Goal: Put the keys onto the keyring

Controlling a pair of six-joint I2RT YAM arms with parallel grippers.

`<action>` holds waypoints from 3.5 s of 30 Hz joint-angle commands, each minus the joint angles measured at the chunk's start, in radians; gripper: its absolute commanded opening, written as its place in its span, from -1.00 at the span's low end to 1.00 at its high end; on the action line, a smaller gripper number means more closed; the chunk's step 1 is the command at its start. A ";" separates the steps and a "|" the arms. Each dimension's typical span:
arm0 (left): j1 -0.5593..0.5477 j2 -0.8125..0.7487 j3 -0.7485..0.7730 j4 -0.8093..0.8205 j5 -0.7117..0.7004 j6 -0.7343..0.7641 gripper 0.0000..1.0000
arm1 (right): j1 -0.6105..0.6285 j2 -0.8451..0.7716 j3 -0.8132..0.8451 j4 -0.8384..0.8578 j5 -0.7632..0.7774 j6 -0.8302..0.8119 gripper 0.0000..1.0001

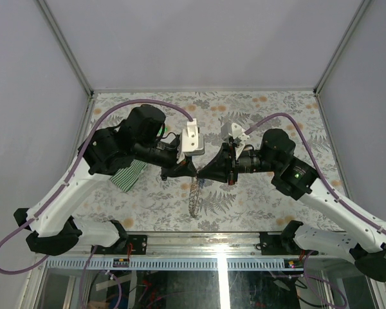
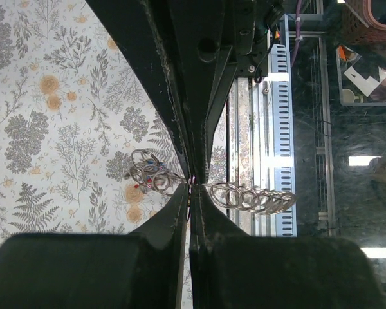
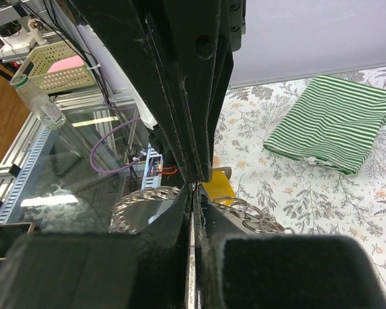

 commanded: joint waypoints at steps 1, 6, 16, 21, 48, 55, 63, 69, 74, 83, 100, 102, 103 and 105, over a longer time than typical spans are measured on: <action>-0.008 -0.047 0.015 0.074 0.005 -0.011 -1.00 | 0.001 -0.015 0.028 0.060 -0.022 -0.006 -1.00; -0.008 -0.132 -0.073 0.217 0.011 -0.074 -0.74 | 0.001 -0.067 0.033 0.064 -0.005 -0.016 -1.00; -0.008 -0.301 -0.289 0.541 0.079 -0.187 -0.39 | 0.001 -0.111 0.090 -0.007 -0.044 -0.063 -1.00; -0.008 -0.333 -0.366 0.670 0.127 -0.217 -0.29 | 0.000 -0.116 0.124 -0.040 -0.093 -0.087 -1.00; -0.007 -0.256 -0.381 0.685 0.301 -0.174 -0.32 | 0.001 -0.116 0.141 -0.022 -0.175 -0.065 -1.00; -0.007 -0.260 -0.378 0.649 0.270 -0.149 -0.73 | 0.001 -0.127 0.128 -0.016 -0.161 -0.068 -1.00; -0.008 -0.268 -0.364 0.603 0.234 -0.121 -1.00 | 0.001 -0.150 0.113 0.003 -0.113 -0.067 -1.00; -0.008 -0.274 -0.382 0.625 0.222 -0.128 -1.00 | 0.001 -0.177 0.069 0.084 -0.050 -0.019 -1.00; -0.008 -0.294 -0.411 0.668 0.191 -0.145 -1.00 | 0.000 -0.200 0.040 0.140 0.027 0.017 -1.00; -0.007 -0.317 -0.446 0.739 0.125 -0.178 -1.00 | 0.001 -0.227 -0.044 0.328 0.153 0.153 -1.00; -0.007 -0.313 -0.473 0.882 0.105 -0.236 -0.98 | 0.001 -0.189 -0.188 0.772 0.247 0.338 -1.00; -0.007 -0.328 -0.480 0.893 0.086 -0.244 -0.88 | 0.001 -0.191 -0.185 0.763 0.226 0.330 -1.00; -0.007 -0.336 -0.486 0.904 0.075 -0.252 -0.82 | 0.000 -0.192 -0.181 0.756 0.212 0.324 -1.00; -0.008 -0.357 -0.500 0.934 0.046 -0.270 -0.68 | 0.001 -0.195 -0.168 0.727 0.182 0.303 -1.00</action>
